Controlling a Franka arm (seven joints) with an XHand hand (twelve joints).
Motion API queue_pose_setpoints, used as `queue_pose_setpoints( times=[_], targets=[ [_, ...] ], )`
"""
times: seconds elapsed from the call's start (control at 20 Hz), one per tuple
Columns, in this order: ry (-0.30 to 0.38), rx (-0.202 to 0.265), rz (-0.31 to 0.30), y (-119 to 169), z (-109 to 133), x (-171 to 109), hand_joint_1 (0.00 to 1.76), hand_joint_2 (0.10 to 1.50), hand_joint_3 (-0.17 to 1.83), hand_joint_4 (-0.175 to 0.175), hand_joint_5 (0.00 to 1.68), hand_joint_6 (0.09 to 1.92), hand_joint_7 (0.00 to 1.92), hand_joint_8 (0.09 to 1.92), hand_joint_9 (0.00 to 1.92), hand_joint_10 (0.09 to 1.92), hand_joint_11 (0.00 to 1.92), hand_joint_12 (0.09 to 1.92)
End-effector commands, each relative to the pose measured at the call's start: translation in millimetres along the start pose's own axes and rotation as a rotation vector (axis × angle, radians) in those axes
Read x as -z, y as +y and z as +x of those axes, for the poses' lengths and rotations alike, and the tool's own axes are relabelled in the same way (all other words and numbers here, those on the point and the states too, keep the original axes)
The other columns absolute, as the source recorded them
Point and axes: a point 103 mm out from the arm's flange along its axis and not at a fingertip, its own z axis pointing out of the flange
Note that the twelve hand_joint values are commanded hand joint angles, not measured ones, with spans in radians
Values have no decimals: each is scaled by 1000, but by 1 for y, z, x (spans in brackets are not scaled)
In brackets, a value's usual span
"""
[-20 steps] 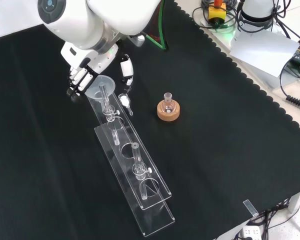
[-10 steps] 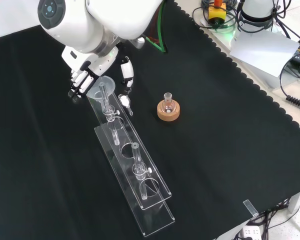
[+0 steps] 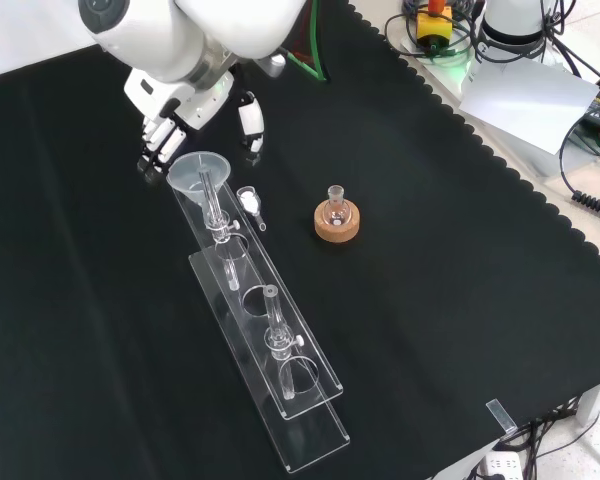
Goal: Pick up the funnel from the transparent funnel stand.
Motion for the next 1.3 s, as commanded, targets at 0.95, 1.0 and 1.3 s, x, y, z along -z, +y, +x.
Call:
queue_pose_setpoints(
  times=[0.95, 1.0, 1.3],
  targets=[
    [0, 3, -43, 8, 32, 24, 644, 601, 561, 25, 96, 87, 0, 456, 178, 871, 456, 1428],
    [-4, 2, -43, 8, 33, 25, 644, 601, 561, 25, 96, 87, 0, 456, 178, 871, 456, 1428],
    [-14, 4, -41, 13, 33, 23, 644, 601, 560, 25, 95, 87, 0, 455, 178, 868, 457, 1427]
  ],
)
